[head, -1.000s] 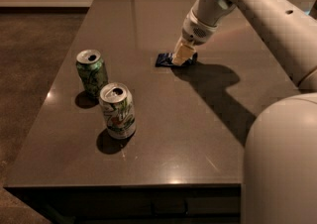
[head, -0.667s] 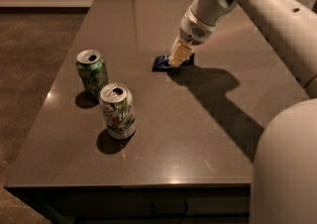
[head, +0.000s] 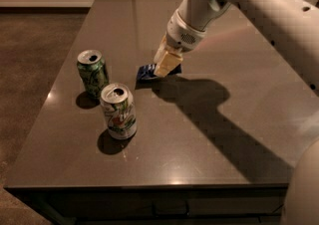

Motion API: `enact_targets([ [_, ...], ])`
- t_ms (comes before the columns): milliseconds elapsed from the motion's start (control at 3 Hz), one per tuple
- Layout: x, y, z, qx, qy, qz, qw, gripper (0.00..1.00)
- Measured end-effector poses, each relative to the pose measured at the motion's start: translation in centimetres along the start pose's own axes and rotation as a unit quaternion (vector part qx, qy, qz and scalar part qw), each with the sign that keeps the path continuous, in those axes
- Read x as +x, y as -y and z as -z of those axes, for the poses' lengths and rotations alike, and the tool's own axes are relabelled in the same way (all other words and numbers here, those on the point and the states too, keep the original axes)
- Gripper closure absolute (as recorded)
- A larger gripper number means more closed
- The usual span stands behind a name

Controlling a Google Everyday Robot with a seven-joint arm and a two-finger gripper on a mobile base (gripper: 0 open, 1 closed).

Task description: Move rxbar blueberry near green can

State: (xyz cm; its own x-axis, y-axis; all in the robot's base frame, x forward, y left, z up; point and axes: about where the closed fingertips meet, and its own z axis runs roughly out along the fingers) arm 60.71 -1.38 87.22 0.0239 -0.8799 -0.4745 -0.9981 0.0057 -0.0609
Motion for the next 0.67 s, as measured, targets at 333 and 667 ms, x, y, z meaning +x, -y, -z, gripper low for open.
enact_targets([
  [333, -3.1, -3.3, -1.7, -0.033, 0.013, 0.038, 0.9986, 1.0],
  [667, -5.5, -5.4, -3.4, -0.056, 0.018, 0.067, 0.996, 0.83],
])
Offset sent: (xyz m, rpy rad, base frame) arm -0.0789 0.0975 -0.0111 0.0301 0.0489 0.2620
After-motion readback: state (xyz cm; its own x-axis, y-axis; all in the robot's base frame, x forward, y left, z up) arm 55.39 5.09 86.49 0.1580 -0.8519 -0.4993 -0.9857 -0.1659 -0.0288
